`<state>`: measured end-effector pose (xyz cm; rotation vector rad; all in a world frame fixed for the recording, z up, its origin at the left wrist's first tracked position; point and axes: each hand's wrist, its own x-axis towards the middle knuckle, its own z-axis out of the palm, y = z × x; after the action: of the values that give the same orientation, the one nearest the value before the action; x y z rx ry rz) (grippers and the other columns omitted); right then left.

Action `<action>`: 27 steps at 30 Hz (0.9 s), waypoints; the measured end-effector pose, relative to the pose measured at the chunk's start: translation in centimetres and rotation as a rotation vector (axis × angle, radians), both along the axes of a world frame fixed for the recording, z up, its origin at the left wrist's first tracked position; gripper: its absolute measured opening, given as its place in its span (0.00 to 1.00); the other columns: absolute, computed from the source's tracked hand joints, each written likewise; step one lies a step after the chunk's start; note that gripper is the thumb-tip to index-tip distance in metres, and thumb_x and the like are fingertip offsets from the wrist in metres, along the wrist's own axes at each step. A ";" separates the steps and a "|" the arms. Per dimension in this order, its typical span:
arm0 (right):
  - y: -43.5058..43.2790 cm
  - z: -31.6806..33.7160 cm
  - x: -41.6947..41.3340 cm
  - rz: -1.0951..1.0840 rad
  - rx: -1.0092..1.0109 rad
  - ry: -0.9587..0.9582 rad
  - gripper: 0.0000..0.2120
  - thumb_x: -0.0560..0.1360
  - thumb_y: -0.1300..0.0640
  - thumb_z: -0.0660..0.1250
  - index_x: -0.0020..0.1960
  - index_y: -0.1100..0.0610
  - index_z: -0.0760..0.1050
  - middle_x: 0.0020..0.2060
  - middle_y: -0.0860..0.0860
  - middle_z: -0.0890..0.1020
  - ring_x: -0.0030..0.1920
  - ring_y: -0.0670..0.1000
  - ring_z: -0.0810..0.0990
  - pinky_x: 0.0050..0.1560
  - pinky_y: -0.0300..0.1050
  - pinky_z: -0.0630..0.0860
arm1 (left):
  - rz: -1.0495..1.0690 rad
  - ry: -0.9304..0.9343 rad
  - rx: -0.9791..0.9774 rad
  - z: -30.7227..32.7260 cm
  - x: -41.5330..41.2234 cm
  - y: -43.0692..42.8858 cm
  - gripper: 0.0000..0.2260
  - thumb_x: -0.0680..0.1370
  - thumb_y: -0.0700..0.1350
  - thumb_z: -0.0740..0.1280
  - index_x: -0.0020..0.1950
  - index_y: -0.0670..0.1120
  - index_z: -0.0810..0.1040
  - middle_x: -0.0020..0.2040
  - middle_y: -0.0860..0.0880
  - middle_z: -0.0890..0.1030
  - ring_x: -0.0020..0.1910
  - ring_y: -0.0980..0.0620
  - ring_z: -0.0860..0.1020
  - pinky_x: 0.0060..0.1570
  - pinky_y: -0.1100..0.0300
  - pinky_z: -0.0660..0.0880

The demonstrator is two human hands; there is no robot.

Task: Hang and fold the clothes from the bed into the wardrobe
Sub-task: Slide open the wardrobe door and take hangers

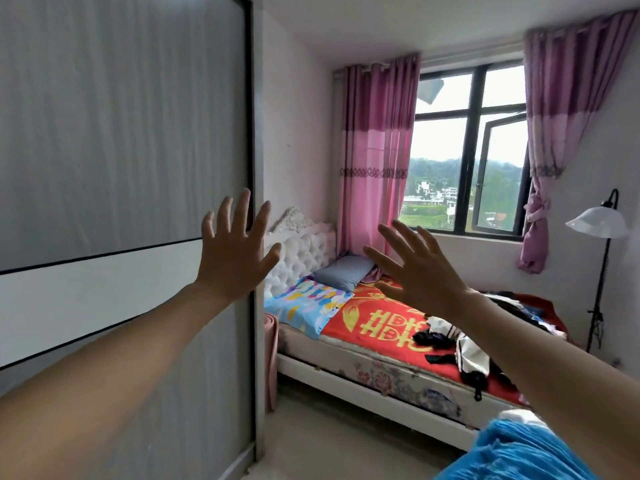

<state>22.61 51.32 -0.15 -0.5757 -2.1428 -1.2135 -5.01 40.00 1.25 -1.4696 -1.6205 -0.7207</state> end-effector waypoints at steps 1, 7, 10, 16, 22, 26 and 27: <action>1.5 0.1 -0.4 0.020 -0.021 0.022 0.40 0.59 0.42 0.78 0.66 0.53 0.65 0.62 0.64 0.75 0.61 0.66 0.76 0.55 0.68 0.71 | 0.026 -0.039 0.012 -0.2 -0.5 1.2 0.28 0.74 0.56 0.54 0.67 0.39 0.69 0.66 0.31 0.70 0.60 0.28 0.72 0.53 0.31 0.68; 7.8 -2.7 -5.3 0.142 -0.106 0.096 0.41 0.59 0.43 0.78 0.65 0.53 0.65 0.62 0.65 0.75 0.60 0.66 0.76 0.53 0.67 0.73 | 0.159 -0.232 -0.003 -2.6 -4.9 4.5 0.33 0.74 0.60 0.50 0.69 0.39 0.69 0.70 0.32 0.65 0.66 0.29 0.66 0.59 0.32 0.63; 11.7 -4.0 -9.9 0.210 -0.142 0.095 0.40 0.58 0.44 0.79 0.64 0.53 0.66 0.61 0.65 0.76 0.59 0.66 0.77 0.52 0.65 0.74 | 0.231 -0.216 -0.024 -3.7 -8.5 6.4 0.34 0.73 0.60 0.49 0.70 0.39 0.69 0.70 0.32 0.65 0.67 0.30 0.65 0.59 0.33 0.63; 18.4 -5.1 -18.1 0.264 -0.139 0.114 0.36 0.64 0.43 0.76 0.65 0.53 0.66 0.61 0.64 0.76 0.62 0.64 0.73 0.53 0.64 0.74 | 0.307 -0.185 -0.031 -4.3 -15.7 9.9 0.32 0.74 0.58 0.51 0.68 0.37 0.70 0.69 0.30 0.66 0.65 0.27 0.66 0.58 0.31 0.63; 24.4 -4.5 -22.4 0.248 -0.102 0.080 0.35 0.64 0.44 0.75 0.66 0.53 0.65 0.63 0.63 0.75 0.65 0.62 0.69 0.55 0.63 0.73 | 0.332 -0.131 -0.194 -5.5 -21.1 16.9 0.28 0.73 0.55 0.54 0.64 0.37 0.73 0.64 0.29 0.70 0.60 0.25 0.70 0.49 0.28 0.68; 28.8 -6.2 -23.2 0.189 -0.088 -0.035 0.38 0.62 0.42 0.76 0.66 0.52 0.65 0.62 0.62 0.76 0.62 0.62 0.75 0.55 0.62 0.74 | 0.281 -0.067 -0.230 -8.1 -22.5 22.0 0.26 0.73 0.56 0.54 0.66 0.40 0.67 0.65 0.31 0.71 0.60 0.26 0.71 0.50 0.29 0.69; 29.9 -6.5 -23.2 0.182 -0.081 -0.072 0.39 0.62 0.42 0.76 0.66 0.52 0.65 0.62 0.62 0.76 0.63 0.62 0.73 0.55 0.62 0.74 | 0.263 -0.054 -0.227 -8.4 -22.8 23.2 0.26 0.74 0.56 0.53 0.66 0.41 0.66 0.65 0.31 0.70 0.61 0.27 0.71 0.51 0.30 0.69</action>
<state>-0.58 81.22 -6.65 -0.3658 -2.2581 -1.0669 -27.81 63.25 -7.16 -1.3639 -1.9439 -0.4428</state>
